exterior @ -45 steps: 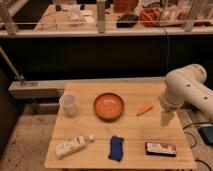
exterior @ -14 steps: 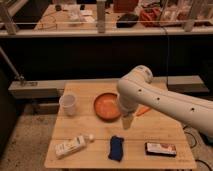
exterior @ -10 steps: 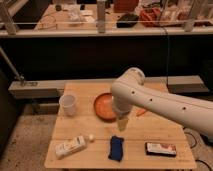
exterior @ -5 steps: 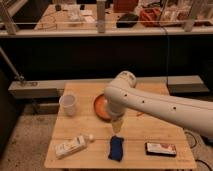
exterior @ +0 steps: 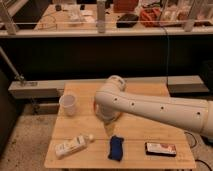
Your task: Place the bottle in the ceramic bowl
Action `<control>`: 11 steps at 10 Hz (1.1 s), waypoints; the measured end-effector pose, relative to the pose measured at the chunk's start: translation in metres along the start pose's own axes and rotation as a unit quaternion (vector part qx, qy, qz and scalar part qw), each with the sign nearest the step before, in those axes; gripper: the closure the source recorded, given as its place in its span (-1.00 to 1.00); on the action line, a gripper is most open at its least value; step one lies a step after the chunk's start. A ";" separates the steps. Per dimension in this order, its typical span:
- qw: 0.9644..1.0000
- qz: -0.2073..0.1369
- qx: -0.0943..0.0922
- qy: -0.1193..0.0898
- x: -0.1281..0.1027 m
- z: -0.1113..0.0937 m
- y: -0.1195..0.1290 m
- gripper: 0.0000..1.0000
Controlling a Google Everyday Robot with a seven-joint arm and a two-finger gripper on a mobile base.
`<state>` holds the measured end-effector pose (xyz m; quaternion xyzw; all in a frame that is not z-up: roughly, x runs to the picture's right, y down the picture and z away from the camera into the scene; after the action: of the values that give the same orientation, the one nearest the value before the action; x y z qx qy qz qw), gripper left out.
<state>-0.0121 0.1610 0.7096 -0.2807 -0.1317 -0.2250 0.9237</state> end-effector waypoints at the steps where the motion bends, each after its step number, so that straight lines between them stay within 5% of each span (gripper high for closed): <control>1: 1.000 -0.010 -0.002 -0.002 -0.014 0.006 -0.003 -0.60; 11: 0.995 -0.092 -0.020 -0.021 -0.069 0.044 -0.008 -0.60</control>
<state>-0.0809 0.2039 0.7237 -0.2906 -0.1717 -0.3061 0.8902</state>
